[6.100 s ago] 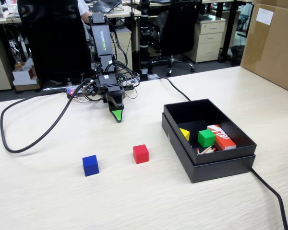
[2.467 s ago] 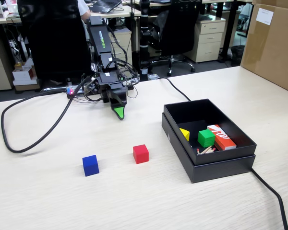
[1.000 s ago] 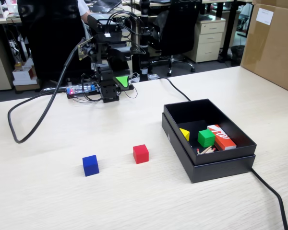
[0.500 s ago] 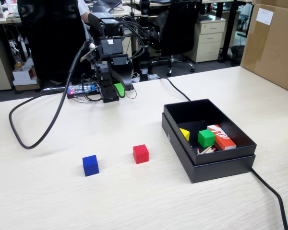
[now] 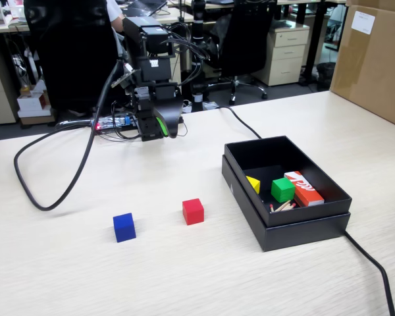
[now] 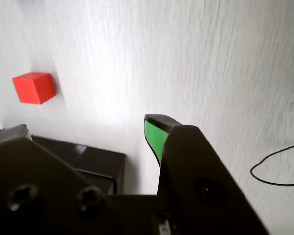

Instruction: Put the red cube on top of the blue cube

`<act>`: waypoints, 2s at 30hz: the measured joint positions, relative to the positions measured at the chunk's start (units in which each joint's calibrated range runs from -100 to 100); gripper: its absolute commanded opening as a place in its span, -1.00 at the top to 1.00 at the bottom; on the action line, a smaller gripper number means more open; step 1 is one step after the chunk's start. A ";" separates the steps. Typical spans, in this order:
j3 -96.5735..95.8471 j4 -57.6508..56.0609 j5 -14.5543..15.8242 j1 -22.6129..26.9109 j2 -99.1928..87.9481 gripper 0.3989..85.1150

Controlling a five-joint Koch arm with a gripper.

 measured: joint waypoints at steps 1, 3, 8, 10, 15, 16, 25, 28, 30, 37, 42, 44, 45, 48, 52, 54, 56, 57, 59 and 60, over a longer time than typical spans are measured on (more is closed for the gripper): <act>0.00 -0.93 0.39 -0.24 0.26 -0.09; 0.00 -2.40 0.78 -0.44 0.39 -0.13; 0.00 -2.79 1.37 -0.20 0.52 -0.13; 0.09 -2.79 1.56 0.10 1.04 -0.12; 2.10 -2.86 2.00 -0.10 4.01 -0.12; 2.37 -2.86 2.00 -0.15 4.14 -0.12; 2.28 -2.86 1.95 -0.10 4.14 -0.12; 2.28 -2.86 1.22 -0.24 4.14 -0.12; 2.28 -2.86 0.88 -0.24 4.14 -0.12; 2.28 -2.86 0.93 0.68 4.14 -0.11; 7.12 -3.10 1.17 1.07 7.12 -0.11; 9.31 -3.10 1.17 1.07 9.45 -0.11; 10.68 -3.10 1.17 1.12 10.74 -0.11; 14.97 -3.10 1.17 1.12 15.02 -0.11; 18.71 -3.10 1.17 1.12 21.10 -0.11; 22.73 -3.17 1.07 1.12 26.02 -0.11; 24.92 -3.25 1.12 1.17 27.96 -0.11; 27.48 -3.25 1.07 1.17 30.81 -0.11; 30.67 -3.41 1.12 1.17 35.47 -0.11; 32.50 -3.33 1.12 1.17 37.93 -0.11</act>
